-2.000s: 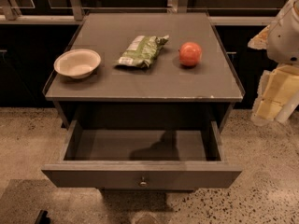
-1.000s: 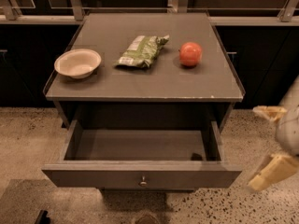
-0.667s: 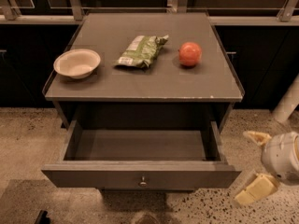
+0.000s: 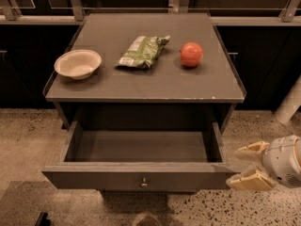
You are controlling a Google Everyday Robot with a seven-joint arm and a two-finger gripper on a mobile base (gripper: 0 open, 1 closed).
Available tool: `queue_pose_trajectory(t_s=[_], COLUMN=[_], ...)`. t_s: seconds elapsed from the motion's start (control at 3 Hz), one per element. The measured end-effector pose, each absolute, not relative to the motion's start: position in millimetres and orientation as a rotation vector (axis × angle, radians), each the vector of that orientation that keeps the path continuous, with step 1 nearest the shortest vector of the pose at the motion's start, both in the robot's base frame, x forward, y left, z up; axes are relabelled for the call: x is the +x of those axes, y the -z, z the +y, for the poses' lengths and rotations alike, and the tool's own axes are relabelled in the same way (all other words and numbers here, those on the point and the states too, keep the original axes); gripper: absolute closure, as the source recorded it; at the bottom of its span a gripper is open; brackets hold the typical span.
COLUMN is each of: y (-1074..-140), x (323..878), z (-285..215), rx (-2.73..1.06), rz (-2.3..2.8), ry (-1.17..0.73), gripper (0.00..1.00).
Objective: Close top drawer
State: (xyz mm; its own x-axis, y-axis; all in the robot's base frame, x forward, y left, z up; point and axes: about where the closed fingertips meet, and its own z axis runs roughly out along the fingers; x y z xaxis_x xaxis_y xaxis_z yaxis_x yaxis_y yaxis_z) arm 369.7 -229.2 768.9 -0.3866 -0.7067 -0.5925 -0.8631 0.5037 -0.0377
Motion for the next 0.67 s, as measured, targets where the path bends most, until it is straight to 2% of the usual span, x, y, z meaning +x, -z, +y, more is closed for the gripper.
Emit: queue_pose_trajectory(t_s=[0.67], y=[-749], x=[355], z=[-229], rx=[-1.262], rz=[2.178], ry=[-0.360], gripper=[0.89])
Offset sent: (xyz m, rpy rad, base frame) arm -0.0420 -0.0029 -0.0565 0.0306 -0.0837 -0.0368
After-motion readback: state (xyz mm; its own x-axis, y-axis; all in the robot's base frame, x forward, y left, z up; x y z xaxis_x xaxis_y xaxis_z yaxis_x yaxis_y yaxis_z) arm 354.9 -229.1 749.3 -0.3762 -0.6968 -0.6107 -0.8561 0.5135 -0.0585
